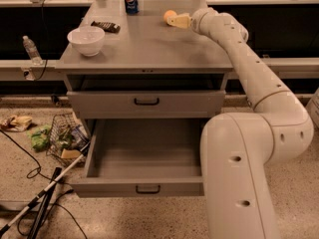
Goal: Place orange into middle drawer
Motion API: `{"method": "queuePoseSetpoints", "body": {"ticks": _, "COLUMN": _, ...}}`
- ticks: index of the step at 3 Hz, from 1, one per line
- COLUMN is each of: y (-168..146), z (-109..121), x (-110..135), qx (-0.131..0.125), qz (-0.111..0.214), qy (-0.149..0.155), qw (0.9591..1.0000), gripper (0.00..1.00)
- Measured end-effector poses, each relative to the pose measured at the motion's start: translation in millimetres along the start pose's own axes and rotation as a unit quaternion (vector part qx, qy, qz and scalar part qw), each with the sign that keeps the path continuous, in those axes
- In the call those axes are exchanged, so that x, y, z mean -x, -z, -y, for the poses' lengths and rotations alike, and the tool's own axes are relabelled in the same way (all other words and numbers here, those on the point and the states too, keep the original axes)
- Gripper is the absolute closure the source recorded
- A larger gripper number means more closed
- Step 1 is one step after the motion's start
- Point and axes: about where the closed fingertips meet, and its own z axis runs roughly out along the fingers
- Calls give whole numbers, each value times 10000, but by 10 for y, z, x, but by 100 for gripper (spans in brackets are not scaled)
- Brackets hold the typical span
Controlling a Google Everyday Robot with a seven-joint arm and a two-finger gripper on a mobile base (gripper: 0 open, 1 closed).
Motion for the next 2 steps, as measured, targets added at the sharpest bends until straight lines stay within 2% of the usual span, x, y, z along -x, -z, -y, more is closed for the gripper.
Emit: {"method": "queuePoseSetpoints", "body": {"ticks": 2, "y": -185, "z": -27, "x": -135, "qx": 38, "qz": -211, "qy": 95, "qw": 9997, "gripper": 0}}
